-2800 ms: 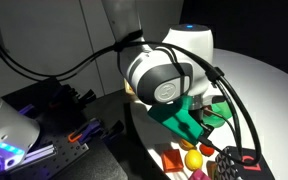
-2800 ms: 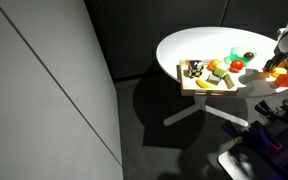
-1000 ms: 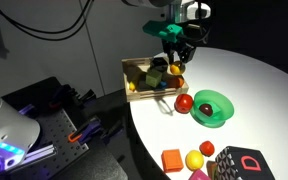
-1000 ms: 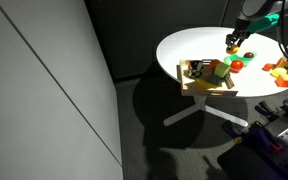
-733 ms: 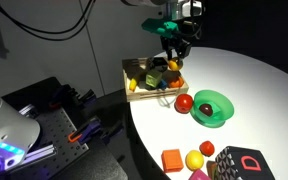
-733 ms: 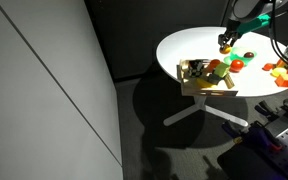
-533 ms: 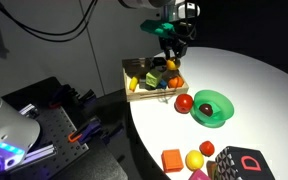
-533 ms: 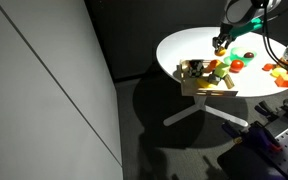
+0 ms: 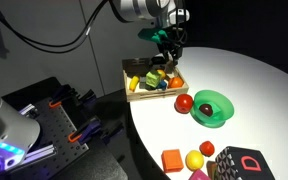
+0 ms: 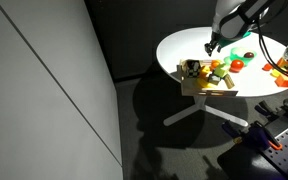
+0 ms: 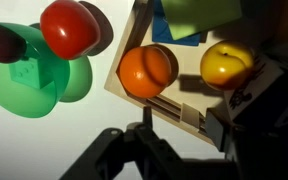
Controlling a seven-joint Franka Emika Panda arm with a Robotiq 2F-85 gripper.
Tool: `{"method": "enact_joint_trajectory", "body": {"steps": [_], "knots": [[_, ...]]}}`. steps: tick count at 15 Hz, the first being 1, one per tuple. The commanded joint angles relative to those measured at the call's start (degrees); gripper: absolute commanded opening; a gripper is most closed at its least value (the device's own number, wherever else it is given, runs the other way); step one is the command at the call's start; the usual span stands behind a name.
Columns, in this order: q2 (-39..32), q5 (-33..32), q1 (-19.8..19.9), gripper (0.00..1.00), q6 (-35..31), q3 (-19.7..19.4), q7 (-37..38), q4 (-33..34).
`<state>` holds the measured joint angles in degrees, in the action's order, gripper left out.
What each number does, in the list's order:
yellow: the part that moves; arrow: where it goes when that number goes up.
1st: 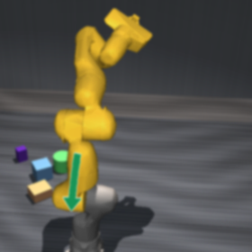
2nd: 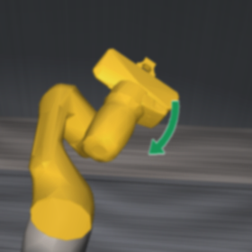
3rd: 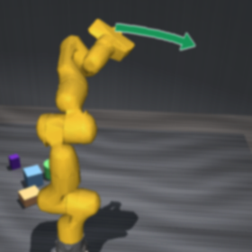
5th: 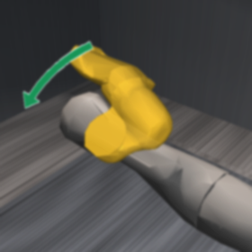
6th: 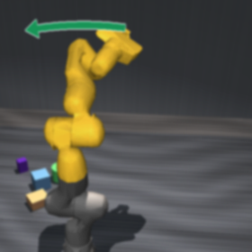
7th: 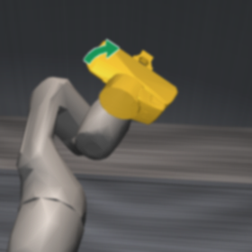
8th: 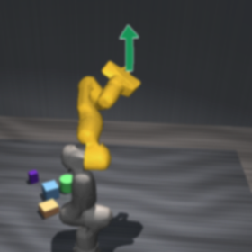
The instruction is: Shift one toy lemon to the wooden tray
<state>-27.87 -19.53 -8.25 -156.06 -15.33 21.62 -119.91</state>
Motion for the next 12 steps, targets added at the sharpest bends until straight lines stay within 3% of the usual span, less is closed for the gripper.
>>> {"method": "enact_joint_trajectory", "body": {"steps": [1,3,4,12], "knots": [[-1.25,-2.56,-2.71,0.84,-0.85,-3.28,3.66,0.62],[-0.41,-1.60,-2.28,0.98,0.14,-3.22,2.65,-0.05],[0.50,-0.91,-1.55,1.00,0.68,-2.87,1.64,-0.61],[9.21,2.67,5.92,1.00,7.83,1.17,-9.64,-5.68]]}}
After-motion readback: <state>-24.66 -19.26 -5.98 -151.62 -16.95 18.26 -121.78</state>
